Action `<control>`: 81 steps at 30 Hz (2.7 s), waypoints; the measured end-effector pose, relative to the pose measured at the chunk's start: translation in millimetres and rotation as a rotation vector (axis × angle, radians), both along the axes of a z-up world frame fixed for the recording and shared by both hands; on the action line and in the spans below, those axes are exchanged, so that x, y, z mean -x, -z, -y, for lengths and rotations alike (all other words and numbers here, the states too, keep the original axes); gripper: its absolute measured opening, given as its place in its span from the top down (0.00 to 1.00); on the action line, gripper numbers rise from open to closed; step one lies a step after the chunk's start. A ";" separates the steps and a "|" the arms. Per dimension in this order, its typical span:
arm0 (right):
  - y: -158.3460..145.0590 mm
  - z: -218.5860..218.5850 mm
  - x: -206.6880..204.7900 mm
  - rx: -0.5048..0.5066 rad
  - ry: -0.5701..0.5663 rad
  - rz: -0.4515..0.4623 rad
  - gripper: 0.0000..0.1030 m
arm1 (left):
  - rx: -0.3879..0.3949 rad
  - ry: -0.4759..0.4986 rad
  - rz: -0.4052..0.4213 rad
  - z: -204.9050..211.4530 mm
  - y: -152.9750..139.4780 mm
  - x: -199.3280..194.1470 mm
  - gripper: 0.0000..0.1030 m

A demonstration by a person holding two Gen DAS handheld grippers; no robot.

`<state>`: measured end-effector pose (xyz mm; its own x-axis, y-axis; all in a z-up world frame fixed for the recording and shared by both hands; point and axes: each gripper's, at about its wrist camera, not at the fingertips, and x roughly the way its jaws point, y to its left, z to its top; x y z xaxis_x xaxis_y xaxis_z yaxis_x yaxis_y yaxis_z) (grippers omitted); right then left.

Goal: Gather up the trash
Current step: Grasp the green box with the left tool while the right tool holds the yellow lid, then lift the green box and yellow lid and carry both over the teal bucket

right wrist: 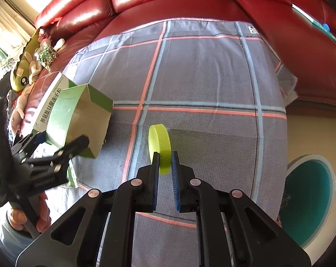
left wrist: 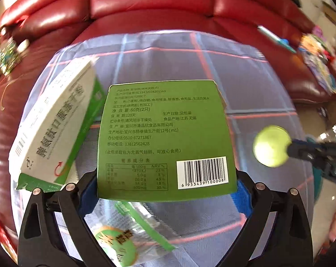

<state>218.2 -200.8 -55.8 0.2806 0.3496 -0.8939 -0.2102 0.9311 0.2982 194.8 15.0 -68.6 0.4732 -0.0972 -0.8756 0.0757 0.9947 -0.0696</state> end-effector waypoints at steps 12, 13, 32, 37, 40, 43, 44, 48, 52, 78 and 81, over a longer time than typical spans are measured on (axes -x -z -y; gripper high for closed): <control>4.0 5.1 19.6 0.038 0.017 -0.002 0.89 | -0.123 0.024 0.038 8.7 -3.5 43.0 0.07; 4.6 4.8 21.8 0.037 0.017 -0.004 0.89 | -0.121 0.025 0.035 7.9 -3.1 45.3 0.07; 8.5 -5.4 34.9 0.007 -0.022 -0.015 0.88 | 0.001 -0.215 -0.022 4.4 5.1 31.6 0.51; 14.3 -11.7 21.7 0.004 -0.020 -0.009 0.87 | -0.008 -0.233 -0.015 -7.1 3.7 24.7 0.52; 17.9 -15.5 13.8 -0.003 -0.020 -0.009 0.86 | -0.026 -0.218 -0.009 -8.4 4.6 20.0 0.78; 18.4 -20.6 7.7 0.004 -0.026 0.004 0.86 | -0.038 -0.205 -0.001 -11.3 5.7 19.1 0.92; 18.2 -21.6 6.0 0.001 -0.030 0.007 0.85 | -0.041 -0.197 0.001 -12.2 5.7 19.0 0.95; 21.1 -26.1 -4.3 -0.005 -0.040 0.012 0.85 | -0.038 -0.162 -0.002 -15.0 6.6 13.2 0.95; 22.8 -31.6 -12.4 -0.017 -0.050 0.020 0.85 | -0.050 -0.142 0.002 -15.0 6.6 8.0 0.95; 23.5 -19.1 -24.3 -0.042 -0.055 -0.017 0.60 | -0.063 -0.087 0.004 -19.8 19.7 -18.7 0.90; 29.1 -25.2 -34.1 -0.025 -0.039 -0.018 0.60 | -0.072 -0.085 0.006 -19.4 18.6 -18.0 0.91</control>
